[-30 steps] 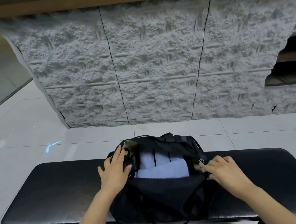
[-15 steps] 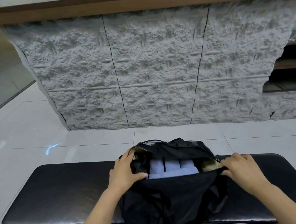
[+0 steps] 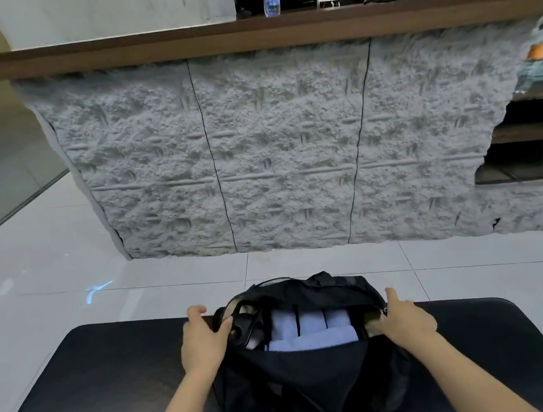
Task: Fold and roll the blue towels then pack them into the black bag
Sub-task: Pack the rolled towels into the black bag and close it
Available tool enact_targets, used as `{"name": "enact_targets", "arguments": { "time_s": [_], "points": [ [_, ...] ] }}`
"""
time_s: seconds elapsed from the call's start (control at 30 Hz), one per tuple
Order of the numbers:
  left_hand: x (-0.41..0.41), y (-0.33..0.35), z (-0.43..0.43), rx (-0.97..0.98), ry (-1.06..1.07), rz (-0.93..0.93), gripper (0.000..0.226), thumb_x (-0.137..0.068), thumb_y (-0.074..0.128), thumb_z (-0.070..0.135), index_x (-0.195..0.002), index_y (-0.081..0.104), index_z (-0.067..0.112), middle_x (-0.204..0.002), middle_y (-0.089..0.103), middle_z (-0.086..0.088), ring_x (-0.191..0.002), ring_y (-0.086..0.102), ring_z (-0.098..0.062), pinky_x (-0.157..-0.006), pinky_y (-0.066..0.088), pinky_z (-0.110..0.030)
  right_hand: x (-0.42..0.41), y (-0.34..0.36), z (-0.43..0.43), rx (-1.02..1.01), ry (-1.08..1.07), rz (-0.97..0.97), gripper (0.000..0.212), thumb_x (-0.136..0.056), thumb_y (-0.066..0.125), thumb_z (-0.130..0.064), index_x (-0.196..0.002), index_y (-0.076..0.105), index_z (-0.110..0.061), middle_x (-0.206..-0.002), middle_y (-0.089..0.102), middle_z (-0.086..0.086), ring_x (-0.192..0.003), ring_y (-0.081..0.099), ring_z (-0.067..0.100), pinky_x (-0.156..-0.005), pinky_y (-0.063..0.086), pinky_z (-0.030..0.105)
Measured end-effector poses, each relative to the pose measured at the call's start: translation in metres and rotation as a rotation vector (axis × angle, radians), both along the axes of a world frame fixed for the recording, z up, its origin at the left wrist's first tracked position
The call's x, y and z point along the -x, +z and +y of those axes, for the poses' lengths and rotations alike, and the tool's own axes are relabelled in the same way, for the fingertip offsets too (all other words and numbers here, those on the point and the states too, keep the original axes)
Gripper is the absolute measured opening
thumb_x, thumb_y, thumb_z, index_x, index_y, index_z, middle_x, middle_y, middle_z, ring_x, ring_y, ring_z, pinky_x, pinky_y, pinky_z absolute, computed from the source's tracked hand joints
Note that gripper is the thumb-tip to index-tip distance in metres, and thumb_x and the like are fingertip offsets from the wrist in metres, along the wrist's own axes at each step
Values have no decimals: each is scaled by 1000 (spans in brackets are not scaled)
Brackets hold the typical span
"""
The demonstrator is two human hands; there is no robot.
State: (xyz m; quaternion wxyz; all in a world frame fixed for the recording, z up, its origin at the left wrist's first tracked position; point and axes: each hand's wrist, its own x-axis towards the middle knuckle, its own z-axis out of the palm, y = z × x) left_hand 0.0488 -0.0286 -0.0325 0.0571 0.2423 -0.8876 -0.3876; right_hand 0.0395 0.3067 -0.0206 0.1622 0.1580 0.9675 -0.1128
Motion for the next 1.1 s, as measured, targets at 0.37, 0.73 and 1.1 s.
{"name": "enact_targets", "arguments": {
  "time_s": [0.37,0.73,1.1],
  "points": [
    [19,37,-36,69,-113,171,21,-78,74,11,-61,65,18,-64,63,2,-65,59,-15,-56,40,-25,15,23,19,136,-46,203,21,-81,56,-16,-63,46,-11,-63,57,4,-57,56,23,-50,37,24],
    [-12,-5,-20,776,-363,220,47,-93,42,48,-134,50,25,-138,50,-4,-124,46,-32,-95,35,-48,-9,2,-11,82,-48,143,9,-85,51,-29,-89,51,-20,-84,58,-5,-73,55,16,-55,37,26],
    [-6,-38,-11,989,-698,70,68,-99,2,47,-128,59,23,-137,54,-2,-129,47,-33,-109,3,-60,-10,-18,-15,580,-234,212,24,-84,66,-29,-99,53,-16,-95,58,-2,-90,55,17,-72,44,30]
  ]
}}
